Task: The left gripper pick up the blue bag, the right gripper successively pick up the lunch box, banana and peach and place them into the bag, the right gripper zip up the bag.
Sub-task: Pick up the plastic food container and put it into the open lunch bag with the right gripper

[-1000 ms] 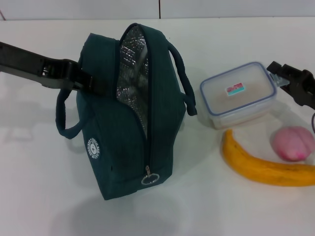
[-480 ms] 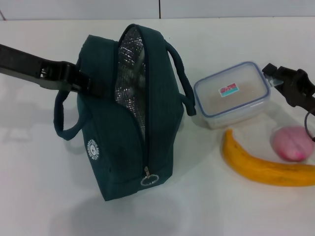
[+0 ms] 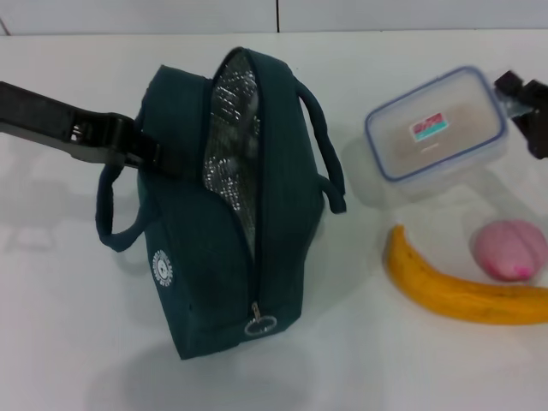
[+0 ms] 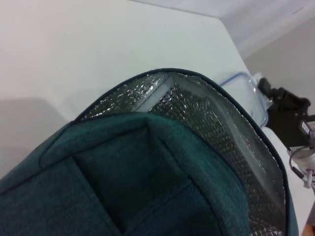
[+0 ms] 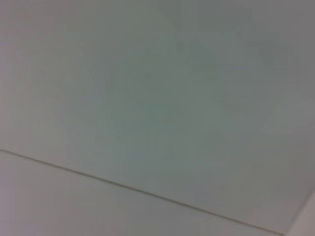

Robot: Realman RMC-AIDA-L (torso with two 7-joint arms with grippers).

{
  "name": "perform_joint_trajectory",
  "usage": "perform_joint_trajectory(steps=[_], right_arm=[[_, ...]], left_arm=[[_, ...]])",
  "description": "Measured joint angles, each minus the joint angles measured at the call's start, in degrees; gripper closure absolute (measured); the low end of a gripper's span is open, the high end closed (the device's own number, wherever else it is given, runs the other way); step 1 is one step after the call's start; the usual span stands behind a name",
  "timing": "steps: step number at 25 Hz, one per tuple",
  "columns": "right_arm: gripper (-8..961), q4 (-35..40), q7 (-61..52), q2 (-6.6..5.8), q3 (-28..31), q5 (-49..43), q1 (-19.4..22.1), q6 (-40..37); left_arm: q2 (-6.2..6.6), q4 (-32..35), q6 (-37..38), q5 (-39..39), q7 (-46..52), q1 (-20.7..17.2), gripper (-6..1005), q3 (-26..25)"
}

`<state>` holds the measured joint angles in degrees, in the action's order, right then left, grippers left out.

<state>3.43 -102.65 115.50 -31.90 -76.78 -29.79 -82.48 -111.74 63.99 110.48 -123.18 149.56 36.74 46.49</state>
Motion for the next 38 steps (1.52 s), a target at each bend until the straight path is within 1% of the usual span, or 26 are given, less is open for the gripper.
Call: perform_joint_trajectory(steps=[11, 13, 15, 19, 24, 27, 28, 29, 31, 33, 38], right_arm=[[828, 0.34, -4.86, 0.05, 0.00, 5.75, 0.80, -13.27], [826, 0.28, -5.43, 0.24, -0.03, 6.87, -0.10, -15.77], [823, 0.00, -5.71, 0.37, -0.03, 7.89, -1.90, -18.40], [818, -1.17, -6.53, 0.75, -0.11, 8.83, -7.65, -20.70], [811, -3.63, -6.42, 0.78, -0.49, 8.74, -14.55, -20.59], [807, -5.78, -5.01, 0.78, -0.89, 6.50, -18.78, -18.13], [806, -6.65, -4.23, 0.78, -0.92, 5.13, -19.70, -16.96], [804, -7.31, -3.45, 0.78, -0.93, 3.71, -20.34, -15.79], [802, -8.45, -1.95, 0.79, -0.95, 0.74, -20.55, -13.13], [799, -9.22, -1.05, 0.78, -0.86, -1.63, -19.48, -10.86], [792, -7.90, -0.43, 0.78, -0.39, -3.17, -16.00, -9.93]], left_arm=[[-0.25, 0.09, 0.70, 0.05, 0.72, 0.32, 964, 0.79], [-0.35, 0.05, 0.71, 0.04, 0.73, 0.44, 964, 0.85], [-0.46, -0.20, 0.70, 0.03, 0.73, 0.63, 963, 0.88], [-1.08, -0.33, 0.70, 0.01, 0.62, 1.34, 963, 0.93], [-2.49, -0.52, 0.38, -0.28, 0.37, 3.88, 963, 3.70], [-3.30, -0.55, 0.24, -0.37, 0.34, 5.09, 963, 5.17], [-3.68, -0.55, 0.18, -0.39, 0.22, 5.44, 963, 5.35], [-3.75, -0.55, 0.08, -0.39, 0.16, 5.51, 963, 5.34], [-3.93, -0.55, -0.75, -0.41, -0.19, 5.65, 963, 5.28], [-3.91, -0.43, -2.08, -0.45, -0.41, 5.36, 964, 5.17], [-2.89, -0.23, -6.50, -0.53, -0.50, 2.85, 964, 4.66]])
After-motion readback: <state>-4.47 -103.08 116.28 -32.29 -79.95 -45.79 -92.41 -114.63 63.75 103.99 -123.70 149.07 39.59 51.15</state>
